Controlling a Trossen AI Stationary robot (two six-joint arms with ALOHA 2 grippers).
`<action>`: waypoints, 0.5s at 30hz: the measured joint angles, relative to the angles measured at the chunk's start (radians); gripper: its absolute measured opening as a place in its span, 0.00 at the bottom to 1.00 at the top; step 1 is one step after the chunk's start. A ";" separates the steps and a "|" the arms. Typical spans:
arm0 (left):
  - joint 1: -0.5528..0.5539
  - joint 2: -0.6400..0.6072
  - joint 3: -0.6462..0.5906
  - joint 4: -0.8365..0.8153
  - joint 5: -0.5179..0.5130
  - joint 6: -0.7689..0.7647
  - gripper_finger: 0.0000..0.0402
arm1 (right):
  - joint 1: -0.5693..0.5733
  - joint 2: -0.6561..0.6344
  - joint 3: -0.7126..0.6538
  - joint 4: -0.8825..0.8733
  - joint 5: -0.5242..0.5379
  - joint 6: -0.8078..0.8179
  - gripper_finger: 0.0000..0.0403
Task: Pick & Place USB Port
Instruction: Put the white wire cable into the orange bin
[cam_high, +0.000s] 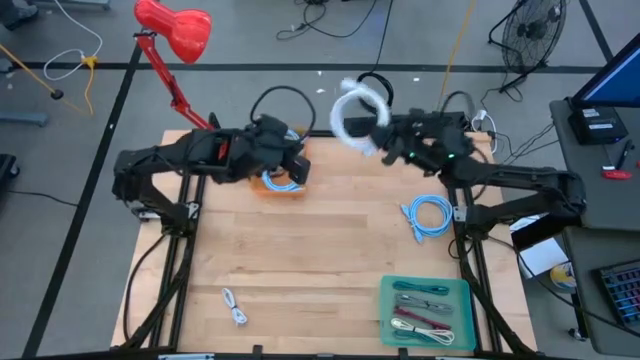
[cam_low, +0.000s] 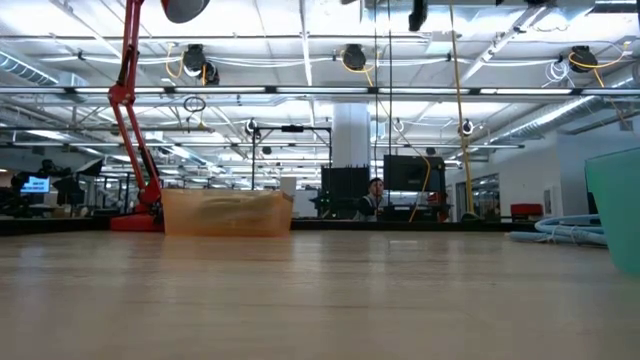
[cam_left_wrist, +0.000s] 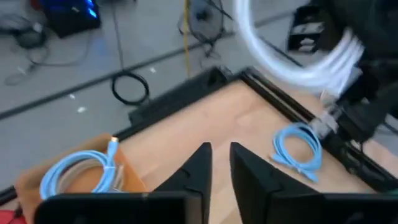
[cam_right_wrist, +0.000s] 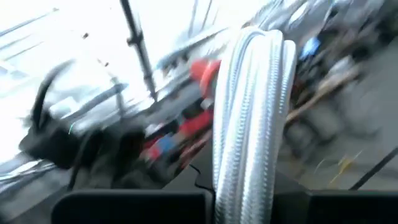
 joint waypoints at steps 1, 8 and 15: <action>-0.011 -0.005 -0.011 0.004 -0.035 -0.013 0.12 | -0.008 -0.011 0.014 -0.001 0.022 -0.034 0.03; -0.003 -0.013 -0.209 0.390 -0.045 0.043 0.01 | -0.061 -0.037 0.206 -0.032 -0.091 -0.168 0.03; 0.132 -0.027 -0.444 1.213 0.475 0.307 0.04 | -0.033 -0.059 0.311 -0.152 -0.216 -0.154 0.03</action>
